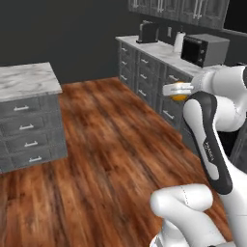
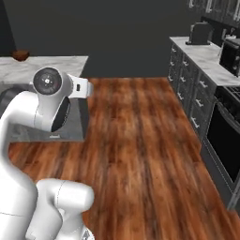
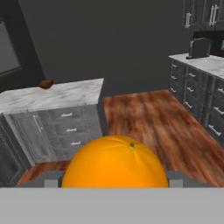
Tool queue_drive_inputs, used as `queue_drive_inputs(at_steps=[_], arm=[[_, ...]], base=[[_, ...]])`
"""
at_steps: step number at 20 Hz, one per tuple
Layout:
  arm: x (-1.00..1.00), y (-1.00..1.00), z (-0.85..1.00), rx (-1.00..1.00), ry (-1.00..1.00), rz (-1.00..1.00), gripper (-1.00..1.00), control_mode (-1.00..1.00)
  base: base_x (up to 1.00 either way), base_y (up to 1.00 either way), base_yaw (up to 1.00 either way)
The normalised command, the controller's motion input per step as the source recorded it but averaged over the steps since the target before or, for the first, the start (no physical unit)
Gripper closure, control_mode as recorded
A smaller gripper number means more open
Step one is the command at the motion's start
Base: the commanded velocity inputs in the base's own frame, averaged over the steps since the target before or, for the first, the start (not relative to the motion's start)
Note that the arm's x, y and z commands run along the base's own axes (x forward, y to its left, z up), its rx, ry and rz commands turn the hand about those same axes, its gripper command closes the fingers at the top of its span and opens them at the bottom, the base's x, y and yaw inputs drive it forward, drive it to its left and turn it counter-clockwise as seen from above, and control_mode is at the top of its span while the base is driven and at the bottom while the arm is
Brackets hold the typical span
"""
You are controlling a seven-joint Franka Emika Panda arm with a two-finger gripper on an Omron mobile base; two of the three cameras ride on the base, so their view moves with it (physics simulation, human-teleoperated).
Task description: Retrieve the orange and pear from the fridge and place them into the bowl on the dining table.
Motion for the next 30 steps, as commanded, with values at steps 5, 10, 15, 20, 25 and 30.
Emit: queue_drive_inputs(at_steps=[5, 10, 15, 20, 25, 30], arm=[[0.00, 0.00, 0.00, 0.00, 0.00, 0.00, 1.00, 1.00], [0.00, 0.00, 0.00, 0.00, 0.00, 0.00, 1.00, 1.00], [0.00, 0.00, 0.00, 0.00, 0.00, 0.00, 1.00, 1.00], [0.00, 0.00, 0.00, 0.00, 0.00, 0.00, 1.00, 1.00], [0.00, 0.00, 0.00, 0.00, 0.00, 0.00, 1.00, 1.00], [0.00, 0.00, 0.00, 0.00, 0.00, 0.00, 1.00, 1.00]], base=[[1.00, -0.16, 0.07], [1.00, -0.25, 0.08], [1.00, -0.22, 0.09], [1.00, -0.24, 0.15], [1.00, -0.26, 0.23], [1.00, -0.22, 0.30]])
